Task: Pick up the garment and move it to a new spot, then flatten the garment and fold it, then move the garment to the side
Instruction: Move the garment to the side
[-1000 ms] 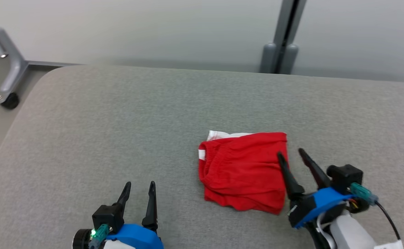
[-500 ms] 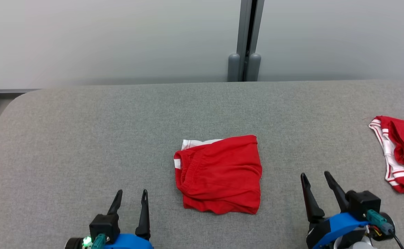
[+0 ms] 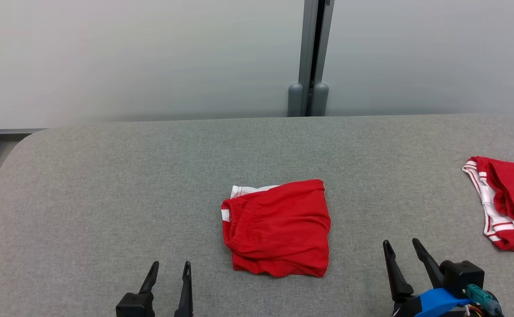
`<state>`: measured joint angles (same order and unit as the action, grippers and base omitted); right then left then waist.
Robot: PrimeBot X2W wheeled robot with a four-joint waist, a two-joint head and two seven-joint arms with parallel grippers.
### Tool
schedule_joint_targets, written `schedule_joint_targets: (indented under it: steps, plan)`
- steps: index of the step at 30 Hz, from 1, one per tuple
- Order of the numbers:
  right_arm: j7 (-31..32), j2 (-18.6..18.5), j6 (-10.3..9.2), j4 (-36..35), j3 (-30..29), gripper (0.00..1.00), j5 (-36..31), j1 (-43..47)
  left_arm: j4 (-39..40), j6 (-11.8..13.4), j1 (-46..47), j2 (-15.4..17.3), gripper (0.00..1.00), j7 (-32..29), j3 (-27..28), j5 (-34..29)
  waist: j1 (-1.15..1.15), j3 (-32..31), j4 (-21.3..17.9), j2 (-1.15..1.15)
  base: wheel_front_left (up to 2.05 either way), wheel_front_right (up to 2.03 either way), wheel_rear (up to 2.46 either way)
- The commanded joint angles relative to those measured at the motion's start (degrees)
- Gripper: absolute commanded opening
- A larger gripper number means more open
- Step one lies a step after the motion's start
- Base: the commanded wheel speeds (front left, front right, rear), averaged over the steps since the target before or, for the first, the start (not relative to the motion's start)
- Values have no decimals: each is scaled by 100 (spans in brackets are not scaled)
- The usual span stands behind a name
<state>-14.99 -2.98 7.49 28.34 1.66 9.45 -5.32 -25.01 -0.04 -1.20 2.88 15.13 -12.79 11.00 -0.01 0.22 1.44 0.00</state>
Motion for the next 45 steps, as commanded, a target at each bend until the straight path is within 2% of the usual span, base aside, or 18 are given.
schedule_joint_targets:
  steps: [1, 4, 13, 23, 25, 26, 34, 38, 41, 45]
  plan:
    - [-21, 5, 0, -3, 23, 100, 31, 72, 26, -46, 18, 3, 100, -1, 28, -49, 1, 14, 8, 0, 0, 0, 0]
    - [-22, 7, 0, 3, 187, 100, 159, -10, 56, -47, 112, 3, 100, -1, -22, -7, 1, 122, 61, 0, 0, 0, 0]
    - [-21, 2, 0, 191, 580, 100, 340, -886, 189, 100, 638, 5, 100, -1, -536, 217, 1, 1060, 471, 0, 0, 0, 0]
    - [-16, -2, 1, 1314, 1175, 100, 844, -1558, 133, 194, 788, 3, 100, -1, -651, 286, 1, 1207, 743, 0, 0, 0, 0]
    - [-16, 4, 1, 1386, 1229, 31, 883, -1605, 146, 209, 809, 3, 100, -1, -653, 306, 1, 1209, 765, 0, 0, 0, 0]
    - [-17, 3, 1, 1398, 1227, 0, 909, -1611, 154, 213, 818, 3, 100, -2, -659, 312, 1, 1208, 768, 0, 0, 0, 0]
    - [-18, -8, 0, 1265, 1001, 0, 768, -1575, 149, 221, 808, 3, 100, -2, -630, 302, 1, 1183, 610, 0, 0, 0, 0]
    - [-19, -6, 0, 1178, 949, 0, 738, -1471, 114, 170, 776, 3, 100, -2, -596, 278, 1, 1104, 414, 0, 0, 0, 0]
    - [-19, -8, 0, 1127, 929, 0, 774, -1388, 97, 136, 750, 3, 100, -2, -589, 240, 1, 1034, 150, 0, 0, 0, 0]
    - [-18, -7, -1, 1059, 1028, 0, 830, -1344, 79, 72, 784, 2, 100, -1, -569, 196, 1, 981, -399, 0, 0, 0, 0]
